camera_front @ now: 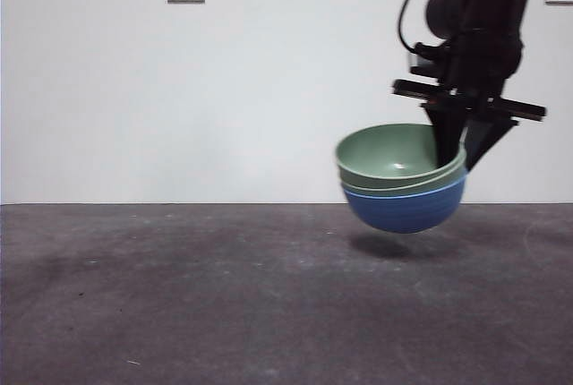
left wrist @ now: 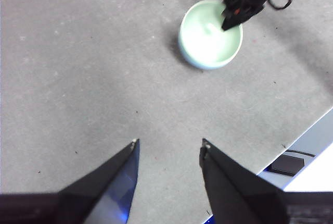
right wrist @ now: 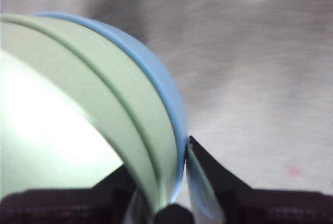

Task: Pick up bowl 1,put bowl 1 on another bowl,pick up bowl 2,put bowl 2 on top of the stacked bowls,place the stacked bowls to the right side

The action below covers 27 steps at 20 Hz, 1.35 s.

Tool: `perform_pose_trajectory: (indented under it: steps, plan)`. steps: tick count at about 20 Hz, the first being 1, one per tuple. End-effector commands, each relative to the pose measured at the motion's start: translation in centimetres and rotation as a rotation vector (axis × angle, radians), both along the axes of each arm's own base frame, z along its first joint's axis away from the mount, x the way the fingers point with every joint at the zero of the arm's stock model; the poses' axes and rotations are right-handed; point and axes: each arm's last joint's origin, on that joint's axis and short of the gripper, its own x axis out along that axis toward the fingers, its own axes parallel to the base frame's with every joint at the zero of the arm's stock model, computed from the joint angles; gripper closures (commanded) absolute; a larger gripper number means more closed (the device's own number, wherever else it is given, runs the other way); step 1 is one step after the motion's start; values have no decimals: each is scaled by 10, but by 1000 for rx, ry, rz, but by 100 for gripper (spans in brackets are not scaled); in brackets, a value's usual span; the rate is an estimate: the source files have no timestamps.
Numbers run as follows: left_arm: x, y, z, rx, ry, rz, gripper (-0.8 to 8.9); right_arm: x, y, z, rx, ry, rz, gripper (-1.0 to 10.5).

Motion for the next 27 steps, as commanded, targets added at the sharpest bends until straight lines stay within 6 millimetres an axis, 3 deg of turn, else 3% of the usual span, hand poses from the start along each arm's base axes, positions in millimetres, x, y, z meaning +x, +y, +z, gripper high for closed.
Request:
perform_pose_trajectory:
  steps: [1, 4, 8, 25, 27]
  plan:
    - [0, 0, 1, 1, -15, -7, 616, 4, -18, -2, 3, -2, -38, 958]
    - [0, 0, 1, 0, -16, -7, 616, 7, -36, -2, 4, -4, -84, 959]
    - [0, 0, 1, -1, -15, -5, 616, 11, -46, -9, 0, 11, -104, 959]
    - [0, 0, 1, -13, -5, 6, 616, 24, -50, -57, -28, 147, -107, 942]
    - [0, 0, 1, -13, -5, 6, 616, 24, -53, -57, -30, 151, -115, 851]
